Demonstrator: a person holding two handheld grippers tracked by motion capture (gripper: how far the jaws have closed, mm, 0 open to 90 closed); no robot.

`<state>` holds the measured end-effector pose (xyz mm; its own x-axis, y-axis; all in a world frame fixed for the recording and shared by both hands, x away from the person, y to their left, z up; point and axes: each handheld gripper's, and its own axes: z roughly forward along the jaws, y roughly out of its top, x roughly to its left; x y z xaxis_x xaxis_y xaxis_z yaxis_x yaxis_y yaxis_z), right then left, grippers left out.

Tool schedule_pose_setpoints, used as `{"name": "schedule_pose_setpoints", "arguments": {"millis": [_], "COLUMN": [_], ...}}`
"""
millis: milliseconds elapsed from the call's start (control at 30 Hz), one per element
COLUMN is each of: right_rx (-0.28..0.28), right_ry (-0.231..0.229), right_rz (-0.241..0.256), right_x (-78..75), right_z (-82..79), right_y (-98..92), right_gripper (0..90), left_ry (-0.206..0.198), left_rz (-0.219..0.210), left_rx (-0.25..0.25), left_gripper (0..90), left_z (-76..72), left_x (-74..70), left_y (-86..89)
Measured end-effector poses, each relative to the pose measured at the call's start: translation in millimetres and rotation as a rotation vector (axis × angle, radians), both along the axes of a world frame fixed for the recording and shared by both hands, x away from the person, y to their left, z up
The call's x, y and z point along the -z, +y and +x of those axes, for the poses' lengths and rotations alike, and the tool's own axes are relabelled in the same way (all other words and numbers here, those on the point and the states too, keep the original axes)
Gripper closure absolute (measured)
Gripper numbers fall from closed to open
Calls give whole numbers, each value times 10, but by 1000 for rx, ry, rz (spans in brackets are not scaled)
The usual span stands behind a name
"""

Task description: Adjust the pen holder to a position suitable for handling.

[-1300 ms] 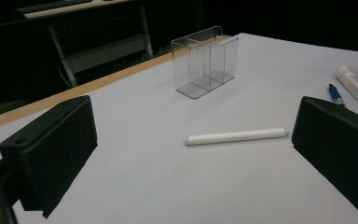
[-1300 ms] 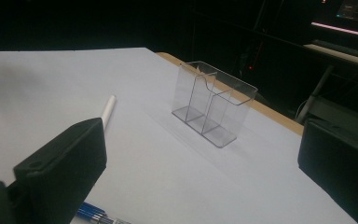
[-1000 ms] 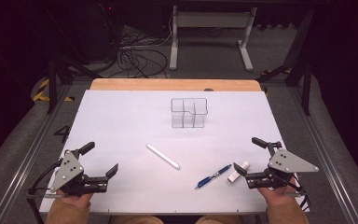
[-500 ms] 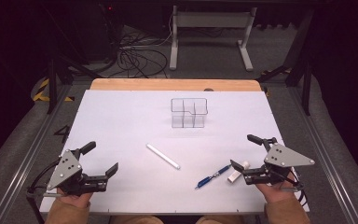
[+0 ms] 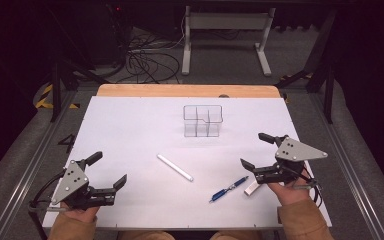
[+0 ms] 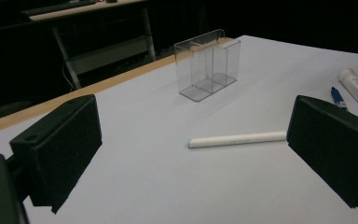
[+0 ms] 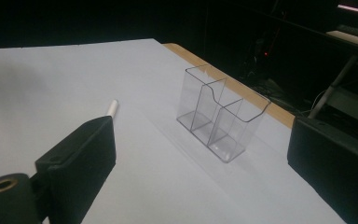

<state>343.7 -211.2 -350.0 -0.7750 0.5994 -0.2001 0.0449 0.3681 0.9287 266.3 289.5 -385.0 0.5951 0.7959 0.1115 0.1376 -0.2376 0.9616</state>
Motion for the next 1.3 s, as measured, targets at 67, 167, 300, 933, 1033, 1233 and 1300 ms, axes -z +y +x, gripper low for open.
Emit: {"name": "schedule_pose_setpoints", "arguments": {"millis": [67,167,300,933,1033,1233,1300], "right_rx": [-7,-20,-28,-58,-64,-90,-90], "right_ry": [0,-1,-7,-23,-14,24,29], "right_rz": [-4,0,-22,-112,-121,-149,-157], "right_x": [-21,-64,-96,-293,-313,-345,-345], "right_z": [27,72,114,317,353,550,573], "right_y": [24,62,118,323,340,451,467], "right_gripper": [103,111,114,136,141,183,189], "left_ry": [1,5,-5,12,17,14,14], "left_rz": [1,4,15,9,14,11,14], "left_rx": [-1,0,-2,0,3,2,2], "left_gripper": [42,41,41,46,47,48,48], "left_z": [1,-3,-14,7,10,11,10], "left_x": [1,3,-2,0,1,0,0], "left_y": [-2,-12,-24,-8,-3,0,5]}}
